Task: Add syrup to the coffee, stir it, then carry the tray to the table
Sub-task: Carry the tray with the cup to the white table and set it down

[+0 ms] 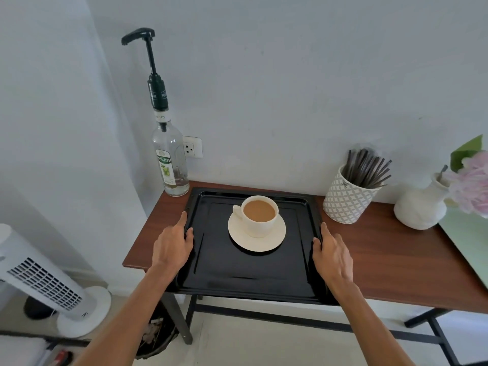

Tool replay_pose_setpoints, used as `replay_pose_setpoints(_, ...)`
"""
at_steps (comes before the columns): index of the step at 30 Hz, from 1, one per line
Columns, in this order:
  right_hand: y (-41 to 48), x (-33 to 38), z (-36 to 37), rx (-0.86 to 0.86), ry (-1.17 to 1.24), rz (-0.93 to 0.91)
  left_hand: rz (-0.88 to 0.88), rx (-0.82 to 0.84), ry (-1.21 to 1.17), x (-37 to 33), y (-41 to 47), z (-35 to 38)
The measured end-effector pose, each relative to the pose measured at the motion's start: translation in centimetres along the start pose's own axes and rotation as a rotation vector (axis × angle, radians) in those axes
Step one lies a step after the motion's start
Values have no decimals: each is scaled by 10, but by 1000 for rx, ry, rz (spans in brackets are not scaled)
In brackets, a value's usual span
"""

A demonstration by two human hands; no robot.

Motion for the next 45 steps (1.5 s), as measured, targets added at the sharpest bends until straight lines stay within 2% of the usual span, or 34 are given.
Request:
replay_pose_setpoints(11, -18, 9, -11, 39, 6, -160, -109, -151, -32, 16, -69, -28)
replay_pose_setpoints(22, -38, 55, -12, 76, 56, -346, -219, -279, -58, 54, -128, -69)
replay_pose_setpoints(45, -125, 235, 18, 214, 125, -742, -536, -581, 5, 170, -273, -184)
Point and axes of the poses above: each hand's wrist, its own y-axis towards the middle knuckle, its own z-axis out of the palm, x = y × z, the point moved 7 cm from there along y, towards the middle knuckle, and after that the axes turned 3 degrees about -y, right-handed, at the moved point
